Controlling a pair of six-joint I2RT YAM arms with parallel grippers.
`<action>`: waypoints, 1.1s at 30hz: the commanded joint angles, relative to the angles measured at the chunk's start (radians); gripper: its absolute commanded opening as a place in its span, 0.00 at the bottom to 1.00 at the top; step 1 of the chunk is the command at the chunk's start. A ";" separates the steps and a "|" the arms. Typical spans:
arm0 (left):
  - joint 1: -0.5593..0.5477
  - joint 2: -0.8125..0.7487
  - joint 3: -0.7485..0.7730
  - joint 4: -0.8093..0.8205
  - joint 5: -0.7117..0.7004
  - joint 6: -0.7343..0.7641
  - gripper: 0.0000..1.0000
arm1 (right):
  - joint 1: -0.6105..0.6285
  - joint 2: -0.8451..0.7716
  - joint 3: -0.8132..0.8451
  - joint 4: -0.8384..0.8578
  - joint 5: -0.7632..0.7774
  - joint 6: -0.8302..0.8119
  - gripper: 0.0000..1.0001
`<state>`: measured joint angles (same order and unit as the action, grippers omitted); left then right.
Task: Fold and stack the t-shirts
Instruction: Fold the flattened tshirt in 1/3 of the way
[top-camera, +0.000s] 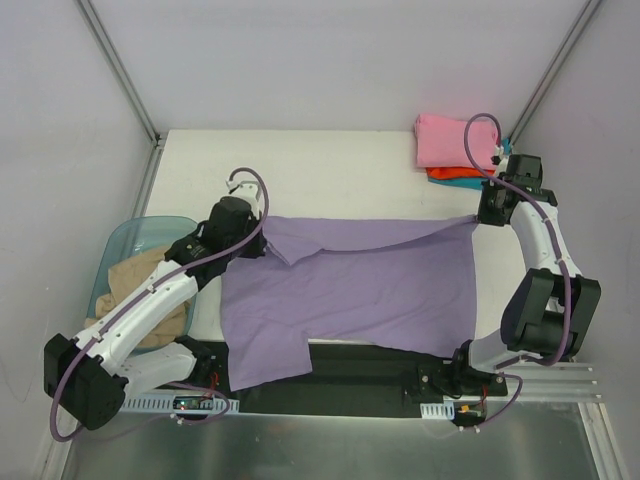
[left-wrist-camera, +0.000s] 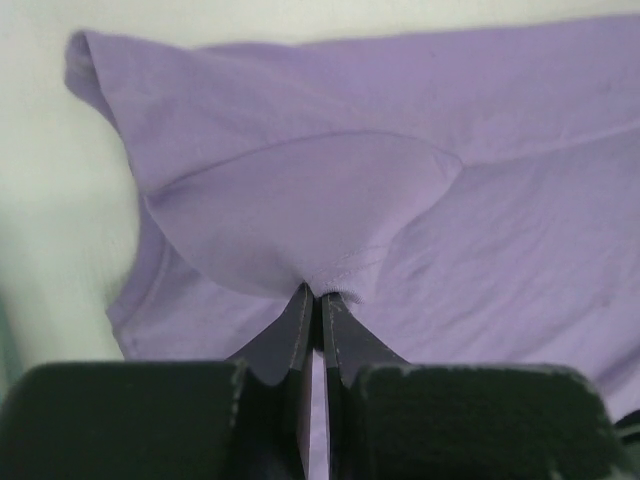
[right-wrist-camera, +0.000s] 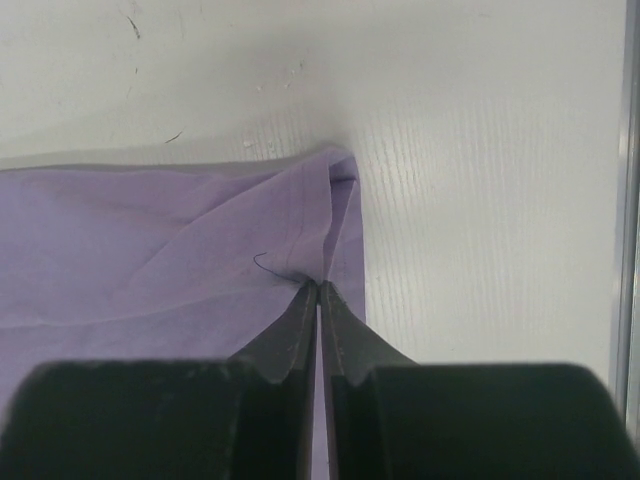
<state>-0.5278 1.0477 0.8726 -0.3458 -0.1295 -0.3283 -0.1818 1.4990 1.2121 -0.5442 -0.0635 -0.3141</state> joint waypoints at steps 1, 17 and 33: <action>-0.037 0.003 0.013 -0.175 -0.065 -0.118 0.00 | -0.008 -0.048 -0.012 -0.028 0.013 -0.019 0.07; -0.070 0.119 -0.004 -0.331 -0.041 -0.265 0.00 | -0.007 -0.066 -0.066 -0.105 0.111 0.136 0.50; 0.060 0.619 0.379 -0.180 -0.007 -0.130 0.00 | 0.571 -0.185 -0.170 0.214 -0.429 0.205 0.85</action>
<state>-0.5350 1.5341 1.1568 -0.5663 -0.1829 -0.5232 0.1780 1.2682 1.0615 -0.4656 -0.4107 -0.1383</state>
